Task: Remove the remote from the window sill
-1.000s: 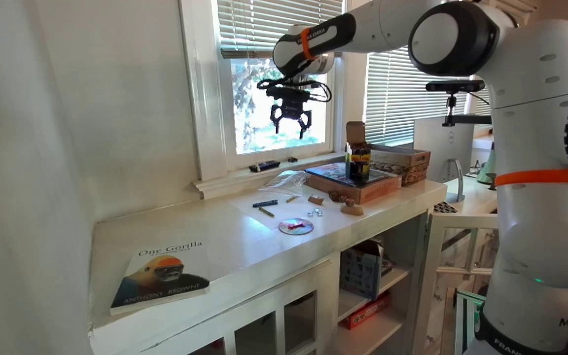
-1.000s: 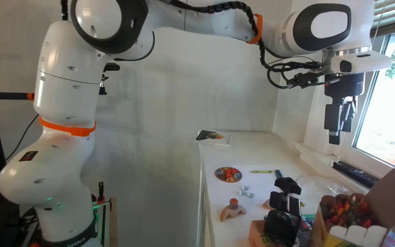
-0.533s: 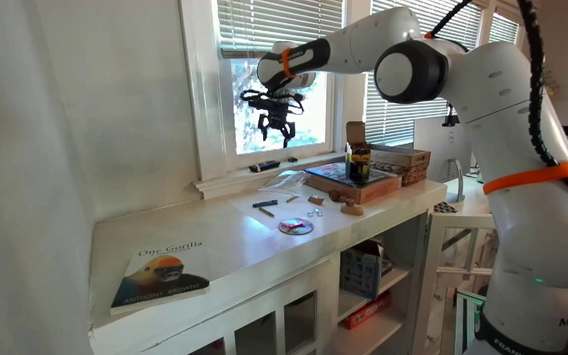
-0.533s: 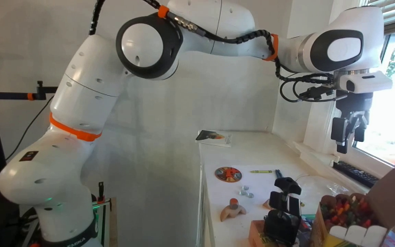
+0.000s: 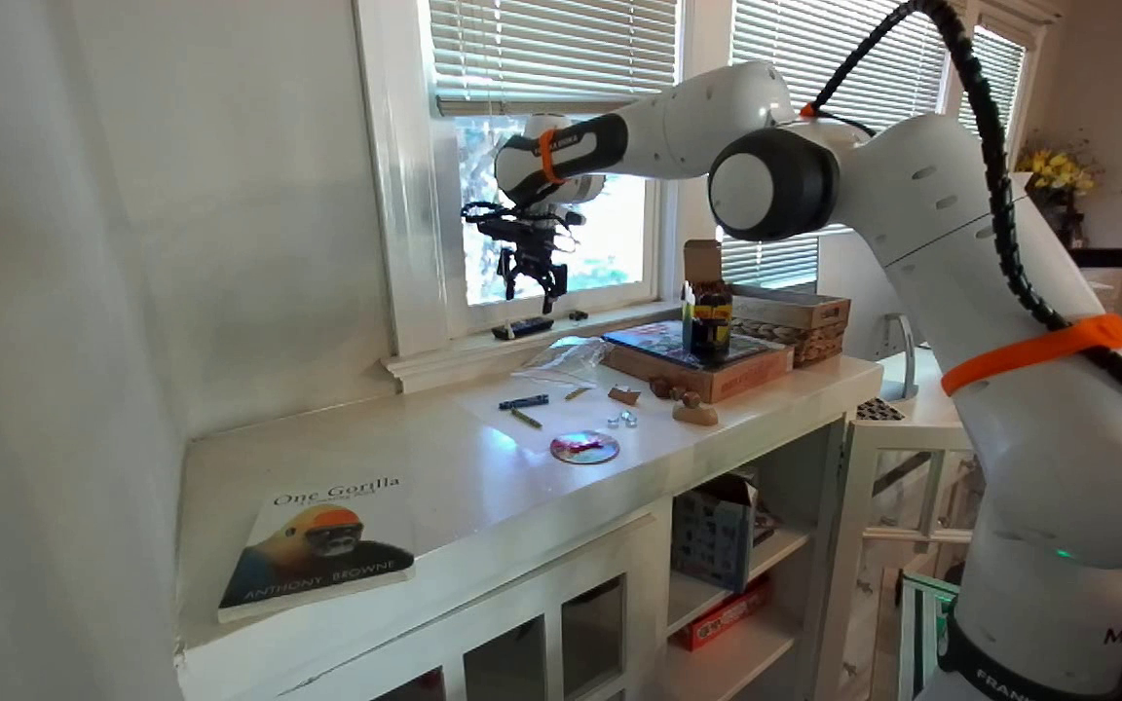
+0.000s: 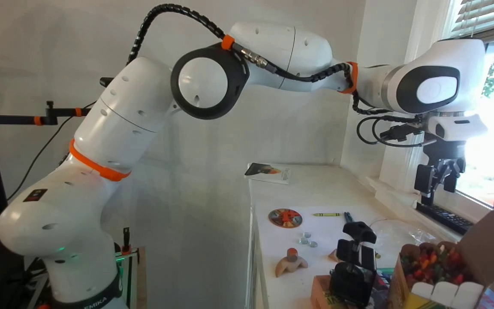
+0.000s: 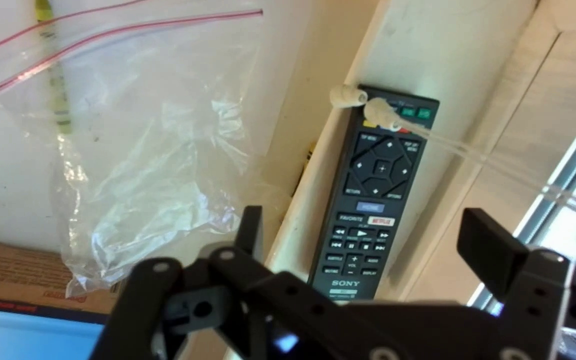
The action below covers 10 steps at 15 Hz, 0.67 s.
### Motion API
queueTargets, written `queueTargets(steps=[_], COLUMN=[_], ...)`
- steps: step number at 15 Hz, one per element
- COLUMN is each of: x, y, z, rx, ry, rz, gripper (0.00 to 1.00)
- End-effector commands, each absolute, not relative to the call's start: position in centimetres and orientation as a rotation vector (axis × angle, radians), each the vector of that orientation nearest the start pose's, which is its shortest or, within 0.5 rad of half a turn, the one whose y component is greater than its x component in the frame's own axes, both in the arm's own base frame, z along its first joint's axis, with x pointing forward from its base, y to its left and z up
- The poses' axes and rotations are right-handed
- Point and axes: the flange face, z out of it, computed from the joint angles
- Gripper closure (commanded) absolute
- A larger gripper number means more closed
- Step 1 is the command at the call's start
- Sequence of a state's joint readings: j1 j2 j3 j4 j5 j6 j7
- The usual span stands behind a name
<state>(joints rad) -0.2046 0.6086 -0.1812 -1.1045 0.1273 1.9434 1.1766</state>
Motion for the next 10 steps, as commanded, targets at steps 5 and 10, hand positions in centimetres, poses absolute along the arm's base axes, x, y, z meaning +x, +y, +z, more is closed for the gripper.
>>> queueTargets(steps=[5, 10], x=[71.1, 72.6], y=[-23.5, -23.5], z=[49.4, 47.9], rx=[-2.151, -2.142], ry=[2.104, 2.079], rz=[-0.321, -0.329], gripper=[0.00, 0.00])
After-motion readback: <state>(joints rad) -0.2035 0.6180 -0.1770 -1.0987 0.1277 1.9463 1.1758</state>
